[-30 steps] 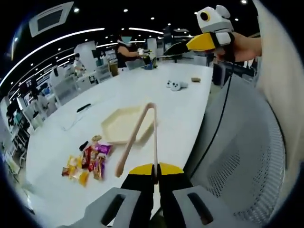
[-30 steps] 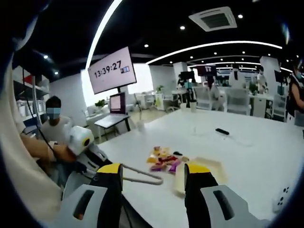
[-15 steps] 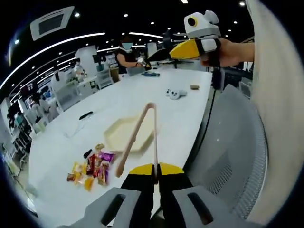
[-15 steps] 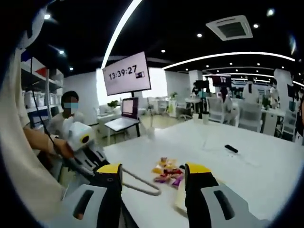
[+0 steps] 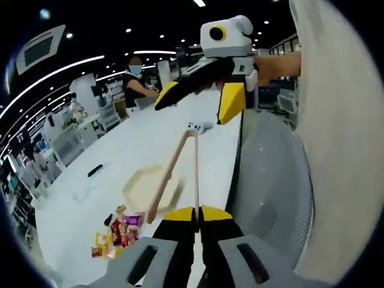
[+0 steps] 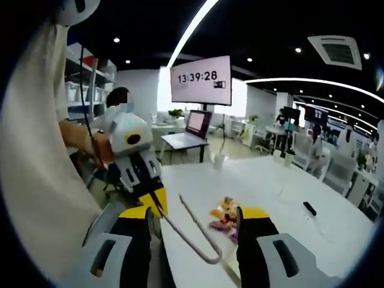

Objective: Place the target food into the container with the food tongs after gripping and lifting it, then release it inside without dropping or visibly crushing the food.

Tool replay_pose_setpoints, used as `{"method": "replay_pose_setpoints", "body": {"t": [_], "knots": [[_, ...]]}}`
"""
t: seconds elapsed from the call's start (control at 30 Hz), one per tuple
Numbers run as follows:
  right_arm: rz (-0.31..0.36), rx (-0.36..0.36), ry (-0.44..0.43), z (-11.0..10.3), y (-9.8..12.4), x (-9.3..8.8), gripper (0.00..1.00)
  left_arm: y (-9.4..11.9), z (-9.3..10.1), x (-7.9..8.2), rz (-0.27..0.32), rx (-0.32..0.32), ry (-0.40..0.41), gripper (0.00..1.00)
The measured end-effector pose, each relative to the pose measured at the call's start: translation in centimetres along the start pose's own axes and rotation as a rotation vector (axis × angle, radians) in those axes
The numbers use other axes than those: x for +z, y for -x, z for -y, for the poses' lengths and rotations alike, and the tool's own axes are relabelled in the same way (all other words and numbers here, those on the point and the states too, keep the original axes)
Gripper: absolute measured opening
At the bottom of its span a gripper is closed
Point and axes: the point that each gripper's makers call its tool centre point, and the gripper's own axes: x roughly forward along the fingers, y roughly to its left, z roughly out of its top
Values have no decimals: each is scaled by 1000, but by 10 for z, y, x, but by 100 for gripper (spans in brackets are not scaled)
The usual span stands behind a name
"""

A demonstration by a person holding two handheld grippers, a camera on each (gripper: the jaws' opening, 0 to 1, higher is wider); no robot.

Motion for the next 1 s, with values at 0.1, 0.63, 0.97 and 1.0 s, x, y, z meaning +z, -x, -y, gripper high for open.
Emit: {"method": "replay_pose_setpoints", "body": {"t": [0.1,0.63,0.97,1.0], "knots": [[2,25,29,-3,-5,7,57,5,-3,6,14,-5,-9,0],[-9,275,175,-43,-24,34,55,33,16,38,109,-101,-26,0],[-44,334,178,-54,-25,28,51,38,21,42,129,-109,-26,0],[-47,335,179,-54,-25,27,50,38,22,42,131,-110,-25,0]]}}
